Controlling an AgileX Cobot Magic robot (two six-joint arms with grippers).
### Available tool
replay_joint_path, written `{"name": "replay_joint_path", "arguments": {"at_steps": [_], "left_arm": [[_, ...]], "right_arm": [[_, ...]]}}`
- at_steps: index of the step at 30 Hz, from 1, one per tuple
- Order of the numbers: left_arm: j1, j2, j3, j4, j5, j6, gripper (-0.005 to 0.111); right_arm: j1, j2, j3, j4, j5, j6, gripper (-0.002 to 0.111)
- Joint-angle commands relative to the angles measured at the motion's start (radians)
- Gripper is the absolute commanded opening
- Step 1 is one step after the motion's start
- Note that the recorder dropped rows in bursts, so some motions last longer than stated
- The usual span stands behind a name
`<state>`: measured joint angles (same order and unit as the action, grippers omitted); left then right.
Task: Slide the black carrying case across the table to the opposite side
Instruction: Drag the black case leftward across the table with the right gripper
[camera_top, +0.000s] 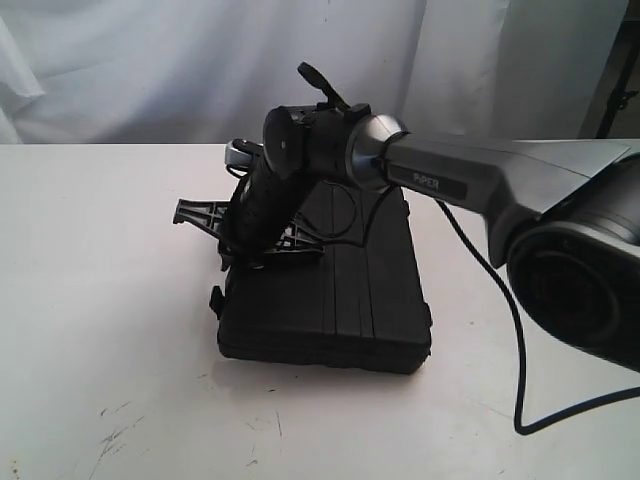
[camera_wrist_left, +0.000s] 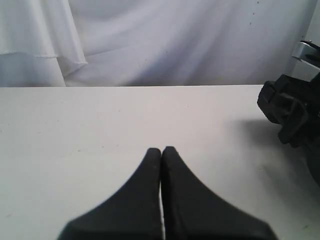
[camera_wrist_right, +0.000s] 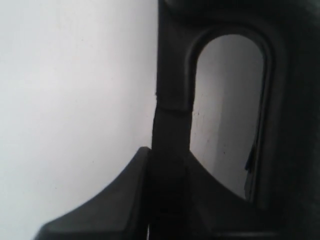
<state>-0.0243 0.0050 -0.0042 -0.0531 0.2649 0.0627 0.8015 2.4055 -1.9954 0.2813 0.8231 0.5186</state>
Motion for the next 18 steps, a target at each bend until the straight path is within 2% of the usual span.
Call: {"name": "replay_joint_path", "arguments": {"at_steps": [1, 3, 9, 18], "left_arm": [[0.003, -0.005, 0.004, -0.011, 0.001, -0.001, 0.000], [0.003, -0.005, 0.004, -0.011, 0.001, -0.001, 0.000], [0.003, -0.005, 0.004, -0.011, 0.001, -0.001, 0.000], [0.003, -0.005, 0.004, -0.011, 0.001, -0.001, 0.000]], "right_arm": [[0.001, 0.008, -0.004, 0.083, -0.091, -0.047, 0.030], [0.001, 0.008, -0.004, 0.093, -0.078, -0.047, 0.039], [0.001, 0.008, -0.004, 0.094, -0.039, -0.047, 0.047], [0.001, 0.006, -0.011, 0.093, -0.002, -0.013, 0.050]]}}
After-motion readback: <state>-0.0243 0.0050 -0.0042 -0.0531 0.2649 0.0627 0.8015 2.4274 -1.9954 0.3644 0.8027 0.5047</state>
